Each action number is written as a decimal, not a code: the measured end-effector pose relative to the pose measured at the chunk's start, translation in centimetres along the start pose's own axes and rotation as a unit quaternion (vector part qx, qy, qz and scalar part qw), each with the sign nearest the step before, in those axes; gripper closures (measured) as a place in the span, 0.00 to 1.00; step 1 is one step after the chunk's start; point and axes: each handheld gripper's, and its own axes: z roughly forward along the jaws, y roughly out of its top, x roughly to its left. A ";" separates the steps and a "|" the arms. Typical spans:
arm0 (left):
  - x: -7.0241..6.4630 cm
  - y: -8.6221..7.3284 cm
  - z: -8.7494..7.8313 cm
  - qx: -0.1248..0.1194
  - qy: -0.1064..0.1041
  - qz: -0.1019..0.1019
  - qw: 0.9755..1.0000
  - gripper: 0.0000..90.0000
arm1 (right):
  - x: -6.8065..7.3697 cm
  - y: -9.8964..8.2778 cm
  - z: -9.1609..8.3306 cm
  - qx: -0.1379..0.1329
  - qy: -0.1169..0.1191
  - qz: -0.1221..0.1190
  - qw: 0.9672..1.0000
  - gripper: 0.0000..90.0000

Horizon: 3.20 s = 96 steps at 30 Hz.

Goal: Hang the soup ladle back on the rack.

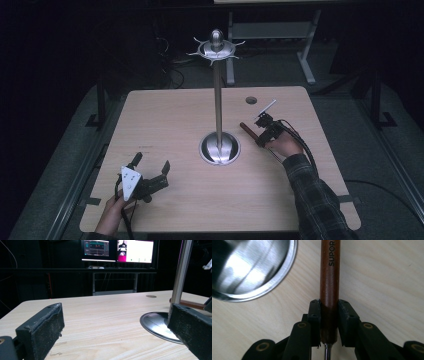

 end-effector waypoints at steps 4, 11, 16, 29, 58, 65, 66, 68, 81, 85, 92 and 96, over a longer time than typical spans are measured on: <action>0.0 0.0 0.0 0.000 0.000 -0.001 1.000 0.00 | 0.0 -0.1 -1.3 -0.030 0.003 -0.002 1.000 0.81; 0.0 0.0 0.0 0.000 0.000 0.000 1.000 0.00 | 0.0 -0.8 -3.7 -0.083 0.003 -0.002 0.997 0.81; 0.0 0.0 0.0 0.000 0.000 0.000 1.000 0.00 | -0.1 -1.7 -4.9 -0.112 0.004 0.002 0.994 0.81; 0.0 0.0 0.0 0.000 0.000 -0.001 1.000 0.00 | -0.6 -4.0 -7.4 -0.194 0.014 0.018 0.981 0.81; 0.0 0.0 0.0 0.001 0.004 0.001 1.000 0.00 | 0.1 -6.6 -12.9 -0.351 0.060 0.008 0.934 0.82; 0.0 0.0 0.0 0.001 0.004 0.003 1.000 0.00 | 1.3 -5.7 -14.6 -0.373 0.065 -0.015 0.925 0.82; 0.0 0.0 0.0 0.000 0.004 0.002 1.000 0.00 | 1.3 -5.7 -14.6 -0.373 0.065 -0.015 0.925 0.82; -0.1 0.0 0.0 -0.002 0.004 -0.004 1.000 0.00 | 1.6 -5.4 -15.1 -0.377 0.063 -0.023 0.924 0.82; -0.1 0.0 0.1 -0.002 0.004 0.000 1.000 0.00 | 3.1 -3.0 -19.1 -0.405 0.080 -0.066 0.908 0.82; -0.1 0.0 0.1 -0.002 0.004 -0.001 1.000 0.00 | 3.8 -1.9 -19.9 -0.407 0.085 -0.081 0.906 0.82; 0.0 0.0 0.0 -0.001 0.004 -0.002 1.000 0.00 | 5.1 -0.3 -20.7 -0.411 0.092 -0.106 0.901 0.82; 0.0 0.0 0.0 -0.001 0.004 -0.001 1.000 0.00 | 5.8 0.3 -21.2 -0.415 0.098 -0.115 0.897 0.82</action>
